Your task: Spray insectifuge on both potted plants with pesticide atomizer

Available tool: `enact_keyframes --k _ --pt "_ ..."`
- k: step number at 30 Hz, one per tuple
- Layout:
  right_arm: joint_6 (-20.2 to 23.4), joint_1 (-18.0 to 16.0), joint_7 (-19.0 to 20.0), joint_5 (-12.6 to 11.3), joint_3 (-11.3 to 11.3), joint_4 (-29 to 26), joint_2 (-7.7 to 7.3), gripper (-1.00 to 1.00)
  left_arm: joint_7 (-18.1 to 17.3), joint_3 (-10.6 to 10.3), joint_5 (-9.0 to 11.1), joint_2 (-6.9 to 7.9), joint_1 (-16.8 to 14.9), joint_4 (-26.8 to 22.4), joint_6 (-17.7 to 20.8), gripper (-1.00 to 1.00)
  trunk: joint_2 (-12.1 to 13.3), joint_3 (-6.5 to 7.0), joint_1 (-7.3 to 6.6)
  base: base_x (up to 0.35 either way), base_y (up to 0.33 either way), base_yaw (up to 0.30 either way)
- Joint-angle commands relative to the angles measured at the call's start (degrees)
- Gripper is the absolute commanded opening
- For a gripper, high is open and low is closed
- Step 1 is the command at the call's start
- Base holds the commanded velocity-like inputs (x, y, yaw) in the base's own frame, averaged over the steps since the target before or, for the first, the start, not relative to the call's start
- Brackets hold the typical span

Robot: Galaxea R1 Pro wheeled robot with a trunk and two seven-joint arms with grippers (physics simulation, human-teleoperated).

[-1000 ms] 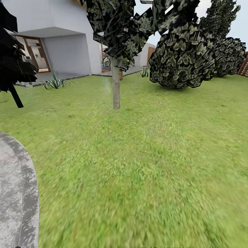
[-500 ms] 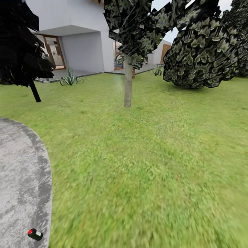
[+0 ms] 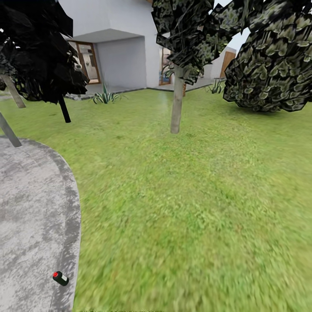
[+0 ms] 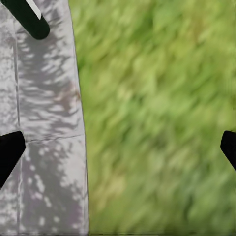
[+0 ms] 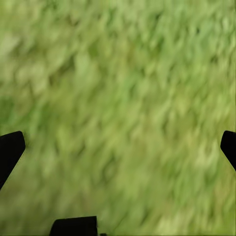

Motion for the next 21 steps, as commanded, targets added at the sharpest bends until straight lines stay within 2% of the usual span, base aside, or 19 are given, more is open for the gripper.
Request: enact_keyframes --k 1,8,12,21 --pt "-0.19 -0.03 -0.05 0.60 -0.28 0.03 0.04 1.00 -0.30 0.07 0.55 0.00 -0.04 0.07 -0.14 1.00 -0.02 -0.10 -0.01 0.000 -0.007 0.229" --pt "-0.23 -0.03 -0.22 0.55 -0.36 0.03 0.04 1.00 -0.29 0.39 2.72 0.11 -0.04 0.13 -0.19 1.00 -0.02 -0.46 -0.01 0.000 -0.168 0.241" --pt "-0.24 -0.03 -0.19 0.55 -0.39 0.05 0.04 1.00 -0.29 0.63 3.06 0.12 -0.04 0.15 -0.21 1.00 -0.02 -0.65 -0.01 0.000 -0.180 0.250" --pt "-0.20 -0.03 -0.08 0.60 -0.31 0.03 0.04 1.00 -0.29 0.70 3.15 0.12 -0.04 0.16 -0.22 1.00 -0.02 -1.06 -0.01 0.000 -0.022 0.251"
